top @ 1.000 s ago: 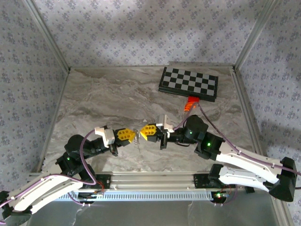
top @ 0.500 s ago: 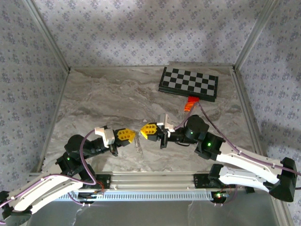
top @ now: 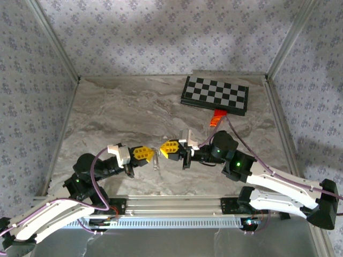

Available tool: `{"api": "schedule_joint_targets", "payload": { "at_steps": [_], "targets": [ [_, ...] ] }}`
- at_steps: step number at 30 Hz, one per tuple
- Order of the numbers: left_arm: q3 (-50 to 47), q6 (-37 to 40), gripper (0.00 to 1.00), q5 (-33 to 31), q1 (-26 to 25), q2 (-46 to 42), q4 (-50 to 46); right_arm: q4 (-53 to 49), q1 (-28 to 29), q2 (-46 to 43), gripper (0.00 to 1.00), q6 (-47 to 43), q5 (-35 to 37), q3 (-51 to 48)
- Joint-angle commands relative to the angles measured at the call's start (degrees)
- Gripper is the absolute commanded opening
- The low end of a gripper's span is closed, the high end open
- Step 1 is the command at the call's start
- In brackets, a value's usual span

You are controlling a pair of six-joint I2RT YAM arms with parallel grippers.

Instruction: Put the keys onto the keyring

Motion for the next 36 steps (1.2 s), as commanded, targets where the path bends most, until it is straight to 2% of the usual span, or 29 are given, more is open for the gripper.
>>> {"api": "schedule_joint_targets", "payload": {
  "at_steps": [1,36],
  "targets": [
    [1.0,0.2,0.00,-0.5,-0.3,-0.5,2.5,1.7,0.0,-0.2,0.00,0.6,-1.1,-0.1],
    [1.1,0.6,0.00,-0.4,-0.3,-0.2,2.1,2.1,-0.5,-0.4,0.00,1.6,-0.5,-0.4]
  ]
}}
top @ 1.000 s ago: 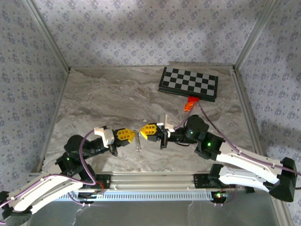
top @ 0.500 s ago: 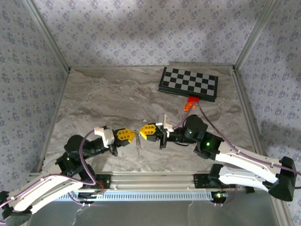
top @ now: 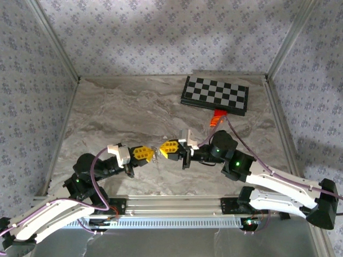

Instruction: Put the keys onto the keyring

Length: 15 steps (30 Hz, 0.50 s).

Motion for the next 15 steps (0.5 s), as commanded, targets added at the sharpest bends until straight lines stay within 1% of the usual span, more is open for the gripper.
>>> {"api": "schedule_joint_targets", "payload": {
  "at_steps": [1,15],
  "targets": [
    [1.1,0.7,0.00,-0.4,-0.3,-0.3,2.1,1.7,-0.3,-0.8,0.00,1.1,0.1,-0.3],
    [0.8,0.7,0.00,-0.4,-0.3,-0.3,2.5,1.5,-0.1,-1.2,0.00,1.3,0.9,-0.6]
  ]
}}
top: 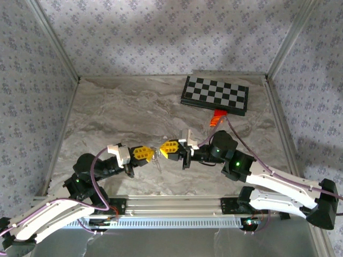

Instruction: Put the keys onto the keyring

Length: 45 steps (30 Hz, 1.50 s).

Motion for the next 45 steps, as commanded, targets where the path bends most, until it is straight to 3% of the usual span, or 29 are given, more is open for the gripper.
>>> {"api": "schedule_joint_targets", "payload": {
  "at_steps": [1,45],
  "targets": [
    [0.8,0.7,0.00,-0.4,-0.3,-0.3,2.6,1.5,-0.1,-1.0,0.00,1.2,0.9,-0.4],
    [1.0,1.6,0.00,-1.0,-0.3,0.3,2.0,3.8,-0.1,-0.4,0.00,3.3,-0.6,-0.7]
  ]
}}
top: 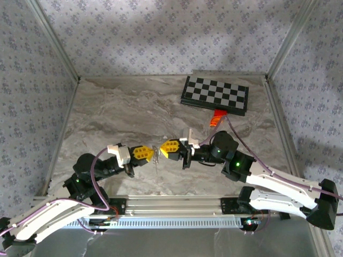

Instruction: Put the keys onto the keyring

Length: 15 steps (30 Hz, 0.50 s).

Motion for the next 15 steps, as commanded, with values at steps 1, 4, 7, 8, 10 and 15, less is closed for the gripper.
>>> {"api": "schedule_joint_targets", "payload": {
  "at_steps": [1,4,7,8,10,15],
  "targets": [
    [1.0,1.0,0.00,-0.3,-0.2,0.3,2.0,2.1,-0.1,0.0,0.00,1.0,-0.9,-0.1],
    [1.1,1.0,0.00,-0.2,-0.3,0.3,1.9,2.2,-0.3,0.2,0.00,1.0,-1.1,0.0],
    [1.2,1.1,0.00,-0.3,-0.2,0.3,1.8,2.2,-0.4,0.4,0.00,1.2,-1.3,-0.1],
    [1.2,1.2,0.00,-0.2,-0.3,0.3,1.8,2.2,-0.4,0.6,0.00,1.2,-1.4,0.1],
    [1.2,1.2,0.00,-0.2,-0.3,0.3,1.9,2.1,-0.5,0.7,0.00,1.2,-1.3,0.1],
    [1.2,1.2,0.00,-0.1,-0.3,0.3,2.0,2.2,-0.5,0.6,0.00,1.2,-1.1,-0.1]
  ]
}}
